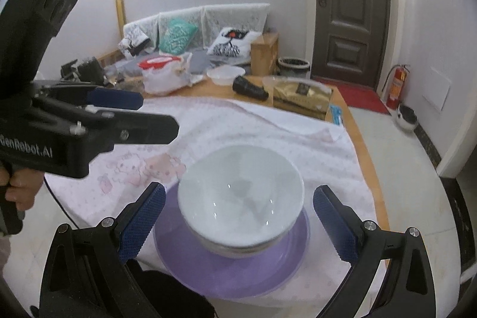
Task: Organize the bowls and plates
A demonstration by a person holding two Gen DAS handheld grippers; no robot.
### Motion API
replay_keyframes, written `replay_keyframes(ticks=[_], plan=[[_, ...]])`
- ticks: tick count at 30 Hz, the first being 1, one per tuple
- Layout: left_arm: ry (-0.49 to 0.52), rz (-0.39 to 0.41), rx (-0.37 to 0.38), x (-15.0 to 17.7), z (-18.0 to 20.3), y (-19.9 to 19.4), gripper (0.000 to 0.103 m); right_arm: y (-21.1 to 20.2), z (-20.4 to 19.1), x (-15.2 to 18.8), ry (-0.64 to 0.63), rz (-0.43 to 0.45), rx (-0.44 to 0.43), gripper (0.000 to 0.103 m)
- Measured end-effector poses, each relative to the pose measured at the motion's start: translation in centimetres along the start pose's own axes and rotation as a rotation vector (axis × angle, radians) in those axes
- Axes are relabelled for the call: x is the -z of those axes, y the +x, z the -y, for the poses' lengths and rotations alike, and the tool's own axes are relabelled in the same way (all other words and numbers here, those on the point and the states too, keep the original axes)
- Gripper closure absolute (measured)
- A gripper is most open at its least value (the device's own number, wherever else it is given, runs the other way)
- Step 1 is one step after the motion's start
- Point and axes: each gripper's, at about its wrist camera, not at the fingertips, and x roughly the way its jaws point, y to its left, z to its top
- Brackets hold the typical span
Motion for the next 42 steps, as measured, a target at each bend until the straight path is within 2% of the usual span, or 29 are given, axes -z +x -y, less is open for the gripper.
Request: replay_keyframes(ticks=[3,15,17,19,20,25,31,42], plan=[[-0.003,0.037,-0.056,0.4,-0.4,-0.9,0.017,-0.3,0.0,-0.4,0.006,0.027,-0.005,0.005],[-0.069,0.139,-0.225,2.1,-2.7,-3.9,0.015,-0.6,0.0,-1.8,0.031,0.095,-0.021,0.004],[-0.086,0.160,-0.252,2.4,-3.1,-4.4,0.012,-0.6,-0.2,-2.0,0.027,0.103,-0.023,0.004],[-0.101,0.188,-0.281,2.6,-3.5,-5.1,0.002,-0.7,-0.4,-2.1,0.022,0.116,-0.025,0.004],[-0.109,0.210,-0.298,2.7,-3.6,-5.6,0.001,-0.8,-0.5,-2.2,0.017,0.124,-0.026,0.004],[-0.148,0.301,-0.361,3.3,-4.5,-7.5,0.001,-1.4,-1.2,-2.7,-0.008,0.174,-0.033,0.004],[-0.181,0.365,-0.424,3.8,-5.6,-9.0,0.001,-2.2,-2.0,-3.5,-0.033,0.239,-0.050,0.004],[-0.203,0.384,-0.472,4.9,-6.6,-10.1,0.001,-2.5,-3.3,-4.2,-0.068,0.272,-0.059,0.004]])
